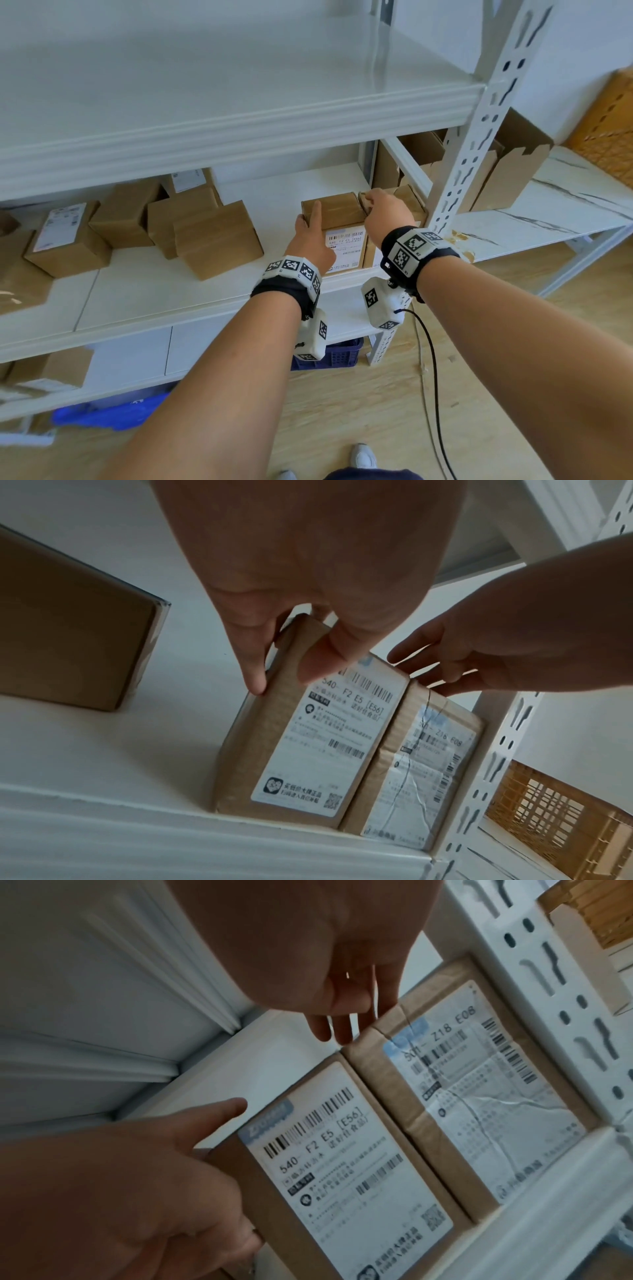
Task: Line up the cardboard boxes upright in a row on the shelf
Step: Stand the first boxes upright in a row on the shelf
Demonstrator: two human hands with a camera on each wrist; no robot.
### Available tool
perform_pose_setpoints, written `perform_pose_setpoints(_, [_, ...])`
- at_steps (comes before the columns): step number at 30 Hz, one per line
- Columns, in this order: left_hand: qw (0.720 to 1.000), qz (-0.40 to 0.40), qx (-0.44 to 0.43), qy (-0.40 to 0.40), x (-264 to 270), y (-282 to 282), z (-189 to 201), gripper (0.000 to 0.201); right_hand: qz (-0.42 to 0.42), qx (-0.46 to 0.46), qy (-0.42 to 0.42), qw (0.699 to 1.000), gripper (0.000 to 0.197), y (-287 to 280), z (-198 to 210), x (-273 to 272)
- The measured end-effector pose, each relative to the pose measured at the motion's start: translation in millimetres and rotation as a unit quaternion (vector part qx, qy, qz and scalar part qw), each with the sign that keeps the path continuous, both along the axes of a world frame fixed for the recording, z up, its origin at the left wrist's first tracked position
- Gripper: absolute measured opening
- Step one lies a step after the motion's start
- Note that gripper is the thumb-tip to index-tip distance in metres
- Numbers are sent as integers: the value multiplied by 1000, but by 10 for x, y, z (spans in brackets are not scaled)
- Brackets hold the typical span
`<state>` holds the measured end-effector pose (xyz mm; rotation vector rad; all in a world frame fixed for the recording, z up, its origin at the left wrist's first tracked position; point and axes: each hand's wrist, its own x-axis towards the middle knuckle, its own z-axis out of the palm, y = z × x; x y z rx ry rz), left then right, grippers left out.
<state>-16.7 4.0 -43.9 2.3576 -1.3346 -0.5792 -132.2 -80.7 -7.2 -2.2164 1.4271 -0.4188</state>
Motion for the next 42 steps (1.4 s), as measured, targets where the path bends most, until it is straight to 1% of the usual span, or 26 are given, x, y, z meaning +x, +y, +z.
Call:
perform_pose_setpoints(2, [1000, 17, -20, 4, 59, 19, 34, 86, 5, -9, -14, 1000, 44, -3, 49, 62])
perform_pose_setpoints(5, [998, 51, -37, -4, 222, 106, 121, 79, 20, -21, -33, 999, 51, 26, 126, 220])
perform_pose_setpoints(8, [993, 91, -59, -48, 503, 287, 181, 67, 54, -20, -48, 997, 53, 128, 194, 451])
perform_pose_setpoints(11, [987, 112, -66, -90, 889, 536, 163, 55, 91, -11, -60, 994, 49, 277, 196, 765])
perform_pose_setpoints(14, [982, 137, -36, -125, 1263, 820, 112, 54, 133, 28, -47, 990, 48, 452, 139, 1127])
perform_pose_setpoints(17, [978, 166, -14, -122, 1561, 1033, 74, 50, 157, 85, -9, 984, 49, 628, 62, 1453])
perform_pose_setpoints(21, [977, 192, 25, -84, 1827, 1146, 41, 39, 153, 136, 50, 977, 53, 816, -65, 1716])
perform_pose_setpoints(23, [979, 188, 32, -70, 1906, 1141, 49, 40, 154, 153, 60, 974, 52, 888, -123, 1790])
perform_pose_setpoints(25, [979, 200, 23, -42, 1959, 1134, 60, 42, 139, 160, 47, 976, 52, 925, -178, 1837])
perform_pose_setpoints(29, [979, 200, 32, 12, 2053, 1126, 15, 51, 89, 163, 33, 982, 52, 931, -197, 1907])
perform_pose_setpoints(31, [980, 191, 34, 38, 2029, 1133, 21, 61, 59, 176, 36, 982, 54, 915, -208, 1898])
perform_pose_setpoints(33, [984, 170, 28, 45, 1981, 1144, 18, 76, 35, 181, 40, 982, 54, 894, -241, 1837])
perform_pose_setpoints(34, [987, 155, 21, 47, 1946, 1165, 24, 80, 29, 182, 46, 982, 53, 892, -259, 1792])
perform_pose_setpoints(35, [989, 138, 11, 51, 1916, 1187, 23, 81, 26, 184, 54, 981, 52, 893, -285, 1747])
perform_pose_setpoints(38, [991, 117, -8, 57, 1841, 1240, 8, 64, 14, 189, 85, 978, 48, 935, -335, 1625])
perform_pose_setpoints(40, [992, 119, -1, 34, 1793, 1271, 6, 55, 8, 196, 98, 976, 46, 971, -374, 1565])
perform_pose_setpoints(42, [994, 111, 18, -4, 1741, 1292, 11, 50, 13, 202, 100, 974, 44, 999, -414, 1518])
